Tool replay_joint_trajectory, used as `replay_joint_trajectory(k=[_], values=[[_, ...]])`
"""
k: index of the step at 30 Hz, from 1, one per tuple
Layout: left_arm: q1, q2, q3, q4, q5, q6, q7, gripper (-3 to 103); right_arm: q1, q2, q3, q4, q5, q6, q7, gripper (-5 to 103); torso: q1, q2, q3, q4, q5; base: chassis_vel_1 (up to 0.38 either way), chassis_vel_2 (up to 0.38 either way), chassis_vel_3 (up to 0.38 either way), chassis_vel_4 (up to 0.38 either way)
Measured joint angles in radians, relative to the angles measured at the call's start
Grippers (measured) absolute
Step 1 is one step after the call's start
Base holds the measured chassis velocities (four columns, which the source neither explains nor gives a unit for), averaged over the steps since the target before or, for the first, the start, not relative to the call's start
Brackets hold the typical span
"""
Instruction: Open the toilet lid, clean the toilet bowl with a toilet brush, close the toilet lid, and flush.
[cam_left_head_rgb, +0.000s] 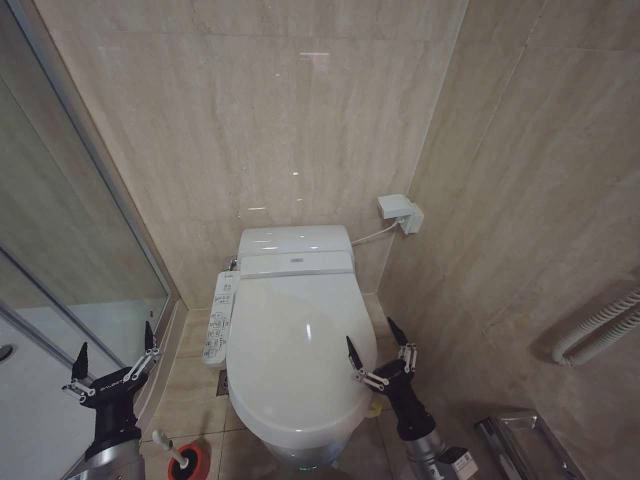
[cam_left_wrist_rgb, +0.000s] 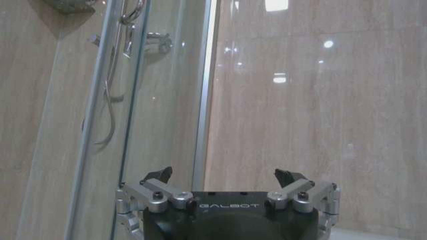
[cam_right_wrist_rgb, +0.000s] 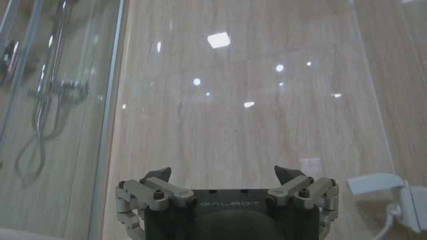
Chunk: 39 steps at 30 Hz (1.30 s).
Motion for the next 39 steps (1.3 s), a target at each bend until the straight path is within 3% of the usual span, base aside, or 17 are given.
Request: replay_joint_trajectory(k=[3, 9, 14, 19, 23, 27, 30, 31, 33, 37, 39], values=[[-0.021, 0.009, -0.002, 0.022, -0.015, -0.002, 0.000, 100, -0.011, -0.009, -0.016, -0.092, -0.128, 0.004, 0.075, 100, 0.000, 0.000, 0.000, -0.0004, 0.0000, 0.000, 0.000, 0.000, 0.000], [-0.041, 0.019, -0.004, 0.049, -0.032, -0.005, -0.001, 100, 0.013, -0.009, -0.063, -0.243, -0.213, 0.015, 0.107, 100, 0.000, 0.000, 0.000, -0.0004, 0.0000, 0.000, 0.000, 0.000, 0.000], [-0.064, 0.035, -0.018, 0.076, -0.051, -0.005, -0.001, 100, 0.066, 0.012, -0.105, -0.338, -0.222, 0.006, 0.118, 100, 0.000, 0.000, 0.000, -0.0002, 0.0002, 0.000, 0.000, 0.000, 0.000], [-0.088, 0.055, -0.023, 0.113, -0.062, -0.004, 0.001, 100, 0.076, 0.022, -0.107, -0.323, -0.193, 0.009, 0.109, 100, 0.000, 0.000, 0.000, -0.0001, 0.0001, 0.000, 0.000, 0.000, 0.000], [-0.141, 0.086, -0.022, 0.179, -0.081, 0.009, 0.002, 100, 0.068, 0.020, -0.073, -0.237, -0.147, 0.044, 0.066, 100, 0.000, 0.000, 0.000, -0.0001, -0.0002, 0.000, 0.000, 0.000, 0.000], [-0.215, 0.134, -0.016, 0.206, -0.145, 0.067, 0.008, 100, 0.051, 0.011, -0.017, -0.110, -0.106, 0.065, 0.034, 100, 0.000, 0.000, 0.000, -0.0003, -0.0001, 0.000, 0.000, 0.000, 0.000], [-0.320, 0.229, 0.009, 0.273, -0.209, 0.112, 0.058, 100, 0.055, 0.028, 0.090, 0.064, -0.003, 0.003, 0.038, 100, 0.000, 0.000, 0.000, -0.0005, -0.0002, 0.000, 0.000, 0.000, 0.000], [-0.320, 0.229, 0.009, 0.273, -0.209, 0.112, 0.058, 100, 0.055, 0.028, 0.090, 0.064, -0.003, 0.003, 0.038, 100, 0.000, 0.000, 0.000, -0.0005, -0.0002, 0.000, 0.000, 0.000, 0.000], [-0.394, 0.312, 0.058, 0.349, -0.256, 0.111, 0.123, 100, 0.083, 0.050, 0.151, 0.122, 0.047, -0.053, 0.052, 100, 0.000, 0.000, 0.000, -0.0004, -0.0005, 0.000, 0.000, 0.000, 0.000], [-0.475, 0.375, 0.113, 0.427, -0.291, 0.099, 0.184, 100, 0.115, 0.069, 0.184, 0.126, 0.075, -0.082, 0.060, 100, 0.000, 0.000, 0.000, -0.0002, -0.0003, 0.000, 0.000, 0.000, 0.000], [-0.578, 0.426, 0.180, 0.536, -0.330, 0.070, 0.260, 100, 0.158, 0.084, 0.187, 0.088, 0.090, -0.100, 0.068, 100, 0.000, 0.000, 0.000, -0.0010, 0.0000, 0.000, 0.000, 0.000, 0.000]])
